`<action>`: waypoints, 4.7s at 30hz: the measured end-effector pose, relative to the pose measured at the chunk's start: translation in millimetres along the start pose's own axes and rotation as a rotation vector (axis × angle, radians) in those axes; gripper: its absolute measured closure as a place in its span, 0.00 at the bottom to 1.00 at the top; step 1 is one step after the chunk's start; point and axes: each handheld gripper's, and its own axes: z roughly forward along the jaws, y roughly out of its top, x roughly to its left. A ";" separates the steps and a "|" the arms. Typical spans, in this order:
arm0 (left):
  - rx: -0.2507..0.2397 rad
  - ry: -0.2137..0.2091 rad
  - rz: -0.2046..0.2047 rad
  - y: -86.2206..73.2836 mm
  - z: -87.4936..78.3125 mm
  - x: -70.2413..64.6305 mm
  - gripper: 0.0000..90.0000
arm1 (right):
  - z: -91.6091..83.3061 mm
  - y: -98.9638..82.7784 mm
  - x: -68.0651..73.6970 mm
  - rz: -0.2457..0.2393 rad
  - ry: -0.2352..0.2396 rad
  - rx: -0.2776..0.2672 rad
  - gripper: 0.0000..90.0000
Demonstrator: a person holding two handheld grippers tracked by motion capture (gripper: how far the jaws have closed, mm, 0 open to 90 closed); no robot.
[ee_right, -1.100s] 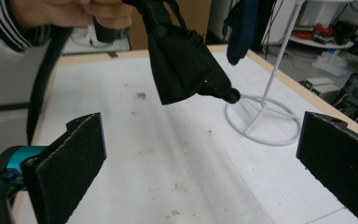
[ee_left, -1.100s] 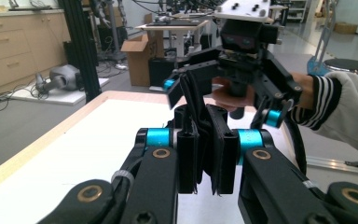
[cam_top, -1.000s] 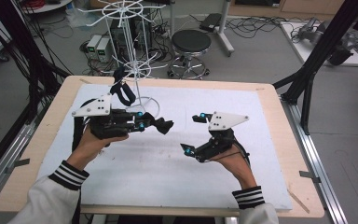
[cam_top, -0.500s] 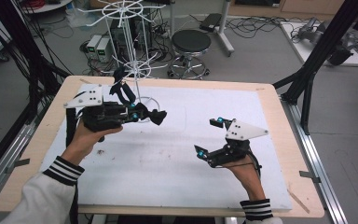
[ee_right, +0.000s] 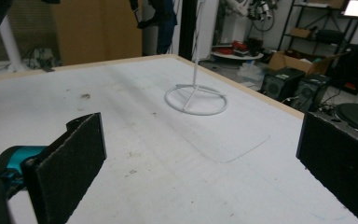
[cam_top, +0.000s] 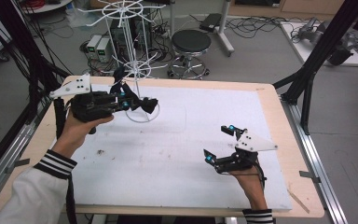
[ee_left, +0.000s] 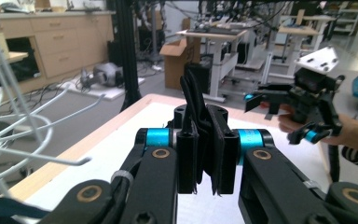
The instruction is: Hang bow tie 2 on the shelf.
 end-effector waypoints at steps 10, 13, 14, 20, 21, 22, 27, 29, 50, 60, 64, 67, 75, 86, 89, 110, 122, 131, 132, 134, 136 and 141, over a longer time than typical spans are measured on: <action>-0.001 0.032 -0.013 9.4 1.6 15.3 0.92 | -14.4 -19.4 0.9 0.033 -0.049 -0.028 0.01; 0.008 0.044 -0.014 11.8 2.9 19.3 0.92 | -17.8 -25.0 0.6 0.040 -0.065 -0.025 0.01; 0.009 0.047 -0.015 12.5 3.4 20.1 0.92 | -18.8 -26.9 0.5 0.040 -0.067 -0.028 0.01; 0.028 0.062 -0.011 16.4 8.8 27.4 0.92 | -25.5 -37.1 -0.2 0.062 -0.079 -0.045 0.01; 0.027 0.067 -0.013 17.1 9.9 28.8 0.92 | -26.6 -38.3 -0.4 0.065 -0.080 -0.042 0.01; 0.027 0.068 -0.014 17.7 10.5 30.5 0.92 | -27.6 -39.5 -0.5 0.073 -0.084 -0.041 0.01; 0.032 0.081 -0.023 19.5 14.7 35.4 0.92 | -31.8 -40.1 -2.3 0.082 -0.094 -0.047 0.01; 0.033 0.083 -0.023 19.5 16.0 36.3 0.91 | -32.9 -40.4 -3.4 0.082 -0.098 -0.047 0.01; 0.104 0.140 -0.055 15.6 32.0 54.7 0.91 | -36.7 -59.2 -5.3 0.119 -0.149 -0.069 0.01; 0.125 0.166 -0.081 9.5 37.1 62.9 0.91 | -36.5 -67.3 -2.5 0.121 -0.189 -0.092 0.01; 0.134 0.174 -0.085 8.2 38.6 63.8 0.91 | -36.5 -70.2 -1.8 0.105 -0.216 -0.127 0.01; 0.138 0.176 -0.083 8.1 39.7 63.2 0.91 | -36.2 -71.8 -1.3 0.112 -0.228 -0.141 0.01; 0.137 0.185 -0.079 10.6 39.2 59.5 0.76 | -33.8 -81.1 -3.0 0.108 -0.251 -0.110 0.01; 0.031 0.156 -0.028 19.5 32.2 48.3 0.14 | -34.7 -83.0 -3.4 0.115 -0.253 -0.122 0.01; 0.037 0.147 -0.027 21.7 29.8 43.3 0.02 | -35.1 -83.3 -3.1 0.119 -0.253 -0.128 0.01; -0.024 0.160 0.051 -21.1 -15.9 4.2 0.02 | -36.5 -84.6 -1.2 0.103 -0.258 -0.144 0.01; -0.037 0.222 0.076 -85.4 -39.8 -26.8 0.02 | -36.1 -84.3 0.1 0.073 -0.269 -0.147 0.01; -0.068 0.307 0.069 -140.9 -62.4 -38.5 0.02 | -35.6 -84.1 1.5 0.067 -0.278 -0.141 0.01; -0.075 0.317 0.061 -145.9 -64.5 -39.7 0.02 | -35.4 -84.0 1.7 0.067 -0.278 -0.141 0.01; -0.086 0.337 0.064 -154.7 -67.8 -42.4 0.02 | -35.5 -84.1 2.1 0.064 -0.283 -0.141 0.01; -0.091 0.348 0.054 -162.0 -70.2 -43.4 0.02 | -35.5 -84.0 2.6 0.069 -0.283 -0.138 0.01; -0.115 0.383 0.032 -177.4 -75.0 -44.2 0.02 | -35.2 -83.9 2.4 0.063 -0.287 -0.138 0.01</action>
